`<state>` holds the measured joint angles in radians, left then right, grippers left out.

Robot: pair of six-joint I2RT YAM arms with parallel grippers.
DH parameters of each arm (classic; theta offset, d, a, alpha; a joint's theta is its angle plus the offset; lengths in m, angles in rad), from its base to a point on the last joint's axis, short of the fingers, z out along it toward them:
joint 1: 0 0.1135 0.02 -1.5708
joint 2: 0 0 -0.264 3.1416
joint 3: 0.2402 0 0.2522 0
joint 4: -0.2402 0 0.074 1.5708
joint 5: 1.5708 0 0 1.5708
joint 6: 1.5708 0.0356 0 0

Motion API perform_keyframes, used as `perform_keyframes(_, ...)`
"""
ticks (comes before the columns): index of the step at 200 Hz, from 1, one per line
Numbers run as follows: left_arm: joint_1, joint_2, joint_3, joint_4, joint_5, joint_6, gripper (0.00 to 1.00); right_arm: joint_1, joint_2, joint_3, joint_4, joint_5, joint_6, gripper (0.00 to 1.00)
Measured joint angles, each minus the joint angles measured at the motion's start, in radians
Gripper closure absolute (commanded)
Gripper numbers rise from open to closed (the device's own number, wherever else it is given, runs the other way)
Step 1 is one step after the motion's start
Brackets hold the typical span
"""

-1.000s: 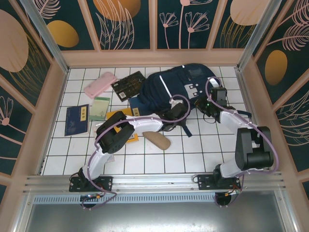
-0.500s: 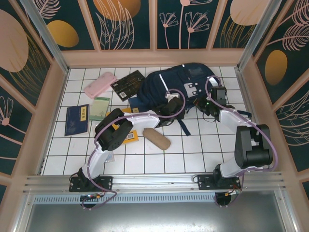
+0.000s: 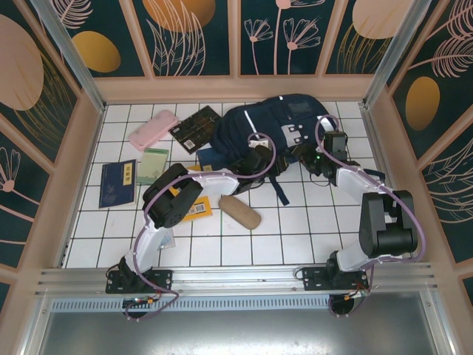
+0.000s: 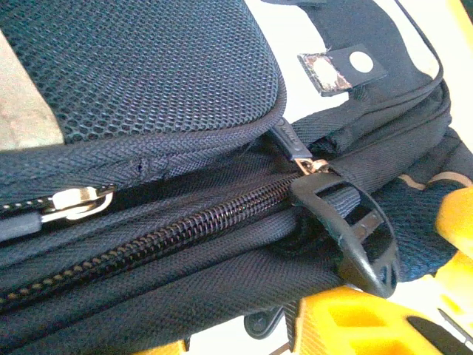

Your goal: Pack the student bag

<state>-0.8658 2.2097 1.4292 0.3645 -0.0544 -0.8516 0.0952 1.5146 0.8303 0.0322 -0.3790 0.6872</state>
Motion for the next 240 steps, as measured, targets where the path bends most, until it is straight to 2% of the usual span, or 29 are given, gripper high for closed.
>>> perform_keyframes(20,0.0,0.0,0.0,0.006,0.006,-0.007,0.62,0.0,0.014,-0.002,0.003,0.002,-0.004,0.47)
perform_keyframes(45,0.0,0.0,0.002,0.004,0.006,-0.006,0.62,0.004,0.007,-0.046,0.036,0.015,-0.021,0.46)
perform_keyframes(59,0.0,0.002,0.011,-0.01,0.009,-0.006,0.62,0.011,-0.034,-0.119,0.074,0.024,-0.026,0.48)
perform_keyframes(86,0.002,0.012,0.036,-0.019,0.02,-0.007,0.63,0.05,-0.154,-0.284,0.151,0.047,-0.04,0.62)
perform_keyframes(107,0.004,0.013,0.041,-0.022,0.023,-0.008,0.63,0.084,-0.176,-0.365,0.238,0.063,-0.054,0.62)
perform_keyframes(148,0.01,0.013,0.059,-0.041,0.034,-0.02,0.63,0.139,-0.14,-0.431,0.412,0.107,-0.073,0.62)
perform_keyframes(179,0.014,0.013,0.067,-0.047,0.044,-0.027,0.63,0.149,-0.063,-0.433,0.541,0.136,-0.092,0.56)
perform_keyframes(217,0.015,0.013,0.067,-0.048,0.047,-0.034,0.64,0.15,0.043,-0.376,0.586,0.17,-0.116,0.58)
perform_keyframes(226,0.015,0.013,0.067,-0.05,0.047,-0.034,0.64,0.15,0.071,-0.346,0.586,0.172,-0.125,0.64)
perform_keyframes(240,0.017,0.013,0.068,-0.051,0.047,-0.038,0.64,0.15,0.113,-0.301,0.585,0.178,-0.136,0.81)
